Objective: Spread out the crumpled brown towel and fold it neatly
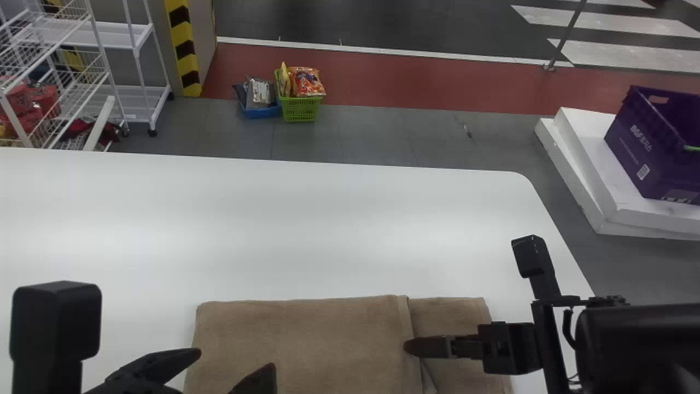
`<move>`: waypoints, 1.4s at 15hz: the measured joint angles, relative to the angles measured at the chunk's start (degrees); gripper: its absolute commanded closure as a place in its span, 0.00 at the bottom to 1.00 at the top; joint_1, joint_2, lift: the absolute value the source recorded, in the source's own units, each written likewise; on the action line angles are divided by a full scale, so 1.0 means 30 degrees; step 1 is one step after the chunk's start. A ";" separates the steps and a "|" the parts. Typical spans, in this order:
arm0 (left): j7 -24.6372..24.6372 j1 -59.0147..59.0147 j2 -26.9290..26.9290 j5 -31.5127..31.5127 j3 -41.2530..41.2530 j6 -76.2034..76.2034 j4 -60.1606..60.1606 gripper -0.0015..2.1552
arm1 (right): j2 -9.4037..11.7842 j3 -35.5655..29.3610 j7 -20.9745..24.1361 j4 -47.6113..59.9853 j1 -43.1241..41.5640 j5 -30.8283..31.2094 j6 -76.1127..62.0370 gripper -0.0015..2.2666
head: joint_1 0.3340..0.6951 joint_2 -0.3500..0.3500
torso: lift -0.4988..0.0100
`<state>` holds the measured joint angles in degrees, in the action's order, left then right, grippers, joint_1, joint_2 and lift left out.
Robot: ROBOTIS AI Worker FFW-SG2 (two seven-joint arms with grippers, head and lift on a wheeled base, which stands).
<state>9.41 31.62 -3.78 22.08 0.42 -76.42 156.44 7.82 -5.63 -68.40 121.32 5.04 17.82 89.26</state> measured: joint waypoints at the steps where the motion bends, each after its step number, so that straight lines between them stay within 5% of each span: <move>1: -0.0014 -0.0012 0.0003 0.0003 -0.0011 -0.0001 0.0001 0.02 | 0.0040 -0.0147 -0.0066 0.0346 0.0090 -0.0201 0.0000 0.87 | 1.00 0.29 | 0.73; 10: -0.0269 -0.0346 0.0029 -0.0076 -0.0397 -0.0003 -0.0224 0.02 | 0.0552 -0.2818 -0.1005 0.3268 0.0989 -0.2984 0.0000 0.86 | 1.00 0.26 | 0.73; 14: -0.0344 -0.0626 0.0029 -0.0179 -0.0589 -0.0543 -0.0386 0.02 | 0.1592 -0.5680 -0.1659 0.3478 0.1955 -0.5141 0.0000 0.87 | 1.00 0.12 | 0.73; 21: -0.0526 -0.0854 0.0000 -0.0650 -0.1201 -0.1115 -0.0588 0.02 | 0.1965 -0.7744 -0.1968 0.3850 0.2334 -0.5916 0.0000 0.86 | 1.00 0.02 | 0.73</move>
<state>7.83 29.06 -3.78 20.13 -3.18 -79.76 154.68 13.72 -28.86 -74.30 132.87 12.04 0.07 89.26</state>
